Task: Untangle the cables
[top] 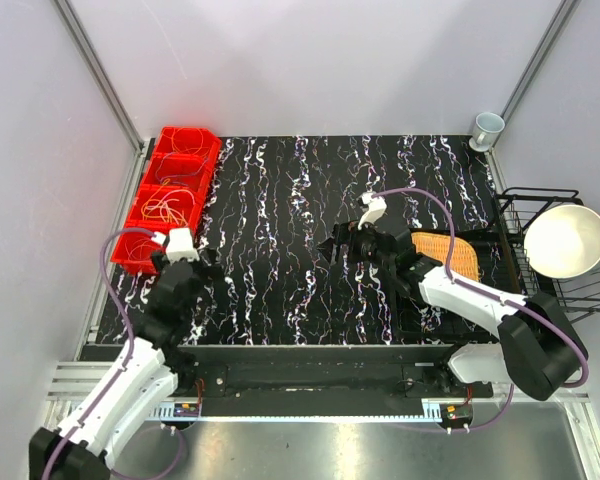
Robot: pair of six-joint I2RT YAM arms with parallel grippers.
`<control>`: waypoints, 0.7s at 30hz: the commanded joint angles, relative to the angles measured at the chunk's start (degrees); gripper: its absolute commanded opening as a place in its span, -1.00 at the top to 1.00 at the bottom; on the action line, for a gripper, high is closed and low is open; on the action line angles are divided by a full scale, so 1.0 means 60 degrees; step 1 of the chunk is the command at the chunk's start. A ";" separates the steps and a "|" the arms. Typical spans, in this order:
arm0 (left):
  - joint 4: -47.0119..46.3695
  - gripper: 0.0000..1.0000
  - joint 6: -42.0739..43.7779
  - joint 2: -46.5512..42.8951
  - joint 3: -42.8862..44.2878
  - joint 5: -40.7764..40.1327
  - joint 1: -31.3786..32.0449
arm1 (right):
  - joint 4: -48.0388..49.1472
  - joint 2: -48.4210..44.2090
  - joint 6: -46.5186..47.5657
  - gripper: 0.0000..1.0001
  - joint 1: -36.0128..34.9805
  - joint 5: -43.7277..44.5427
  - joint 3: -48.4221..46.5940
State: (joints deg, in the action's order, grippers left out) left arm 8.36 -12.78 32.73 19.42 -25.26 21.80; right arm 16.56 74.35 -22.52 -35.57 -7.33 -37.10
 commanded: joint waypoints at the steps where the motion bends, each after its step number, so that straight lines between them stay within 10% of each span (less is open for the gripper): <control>1: -0.4747 -0.97 0.1647 -0.0053 -0.0923 -0.0670 -0.1225 | 0.0507 -0.0261 0.0209 -0.99 -0.0019 -0.0360 0.0002; 10: -0.7245 -0.95 0.0694 0.2318 -0.1185 0.1483 -0.3500 | 0.0712 -0.0614 0.0194 -0.99 -0.0033 -0.0492 0.0309; 21: -1.1716 -0.93 0.1264 0.6172 -0.1625 0.2143 -0.3619 | 0.1078 -0.1067 0.0502 -0.99 -0.0033 -0.0375 0.0837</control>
State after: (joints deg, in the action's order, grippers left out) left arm -44.36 -7.16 65.06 10.63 -16.32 0.40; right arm 19.18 70.41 -21.45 -35.57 -10.07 -33.06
